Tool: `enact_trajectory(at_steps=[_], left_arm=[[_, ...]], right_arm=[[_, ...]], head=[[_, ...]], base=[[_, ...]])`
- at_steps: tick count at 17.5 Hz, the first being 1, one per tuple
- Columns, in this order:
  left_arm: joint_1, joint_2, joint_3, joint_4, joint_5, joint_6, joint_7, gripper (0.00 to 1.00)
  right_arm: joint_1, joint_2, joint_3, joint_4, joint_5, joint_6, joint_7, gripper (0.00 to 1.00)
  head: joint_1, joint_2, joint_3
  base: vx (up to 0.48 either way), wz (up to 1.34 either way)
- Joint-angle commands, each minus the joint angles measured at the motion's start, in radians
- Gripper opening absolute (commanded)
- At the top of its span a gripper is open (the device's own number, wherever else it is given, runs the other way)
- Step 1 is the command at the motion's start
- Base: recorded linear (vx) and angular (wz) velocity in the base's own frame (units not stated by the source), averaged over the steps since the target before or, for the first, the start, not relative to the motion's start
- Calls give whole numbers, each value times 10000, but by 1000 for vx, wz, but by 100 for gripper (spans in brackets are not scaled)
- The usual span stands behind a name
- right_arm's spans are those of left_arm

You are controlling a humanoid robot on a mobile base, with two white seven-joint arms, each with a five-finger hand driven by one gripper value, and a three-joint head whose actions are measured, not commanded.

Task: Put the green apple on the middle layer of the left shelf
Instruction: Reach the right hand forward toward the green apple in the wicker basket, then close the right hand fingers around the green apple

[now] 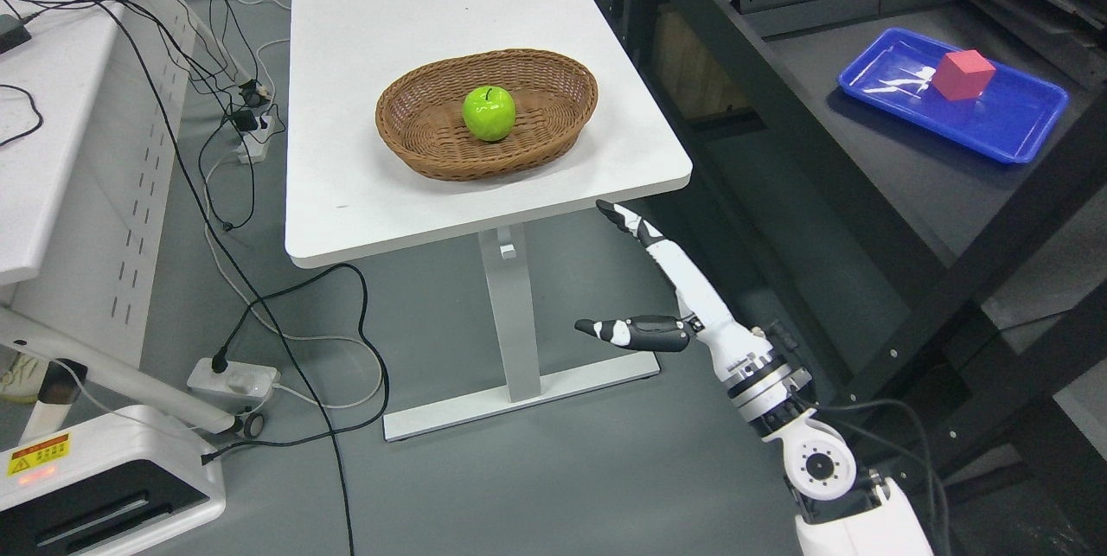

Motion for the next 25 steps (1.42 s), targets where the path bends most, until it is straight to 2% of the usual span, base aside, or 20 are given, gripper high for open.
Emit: enact_trajectory(at_steps=[1,5,7,10,14,16,19,25], left_arm=[[-2,174,0,-7,0,8,3,100],[-2,174,0,8,0,8,3,100],[-2,174,0,-7,0,8,3,100],[-2,174,0,-7,0,8,3,100],[-2,174,0,-7,0,8,3,100],[-2,174,0,-7,0,8,3,100],[-2,174,0,-7,0,8,3,100],[-2,174,0,-7,0,8,3,100]], right_arm=[[-874,-693,890,-49,1568,-630,-152,100],[-1901,-769,920,-33,1584,105,-105,100],[-2209,-770,1058,-3,1660,154,1,100],[-2806,-785,1395,73,1721,398,644,100],[-3359,-785,2574,732,1783,734,922,100],[-3788,-785,2730,1206,2164,1027,968,100],[-4234,-800,2838,1913,2289,1380,1733,100],[-4327,-1444,3482,2130,2289,1442,2593,100]], head=[[0,0,0],[0,0,0],[0,0,0],[0,0,0],[0,0,0],[0,0,0],[0,0,0],[0,1,0]], base=[[33,0],[98,-11],[189,119],[225,55],[221,-76],[244,71],[243,140],[230,-1]])
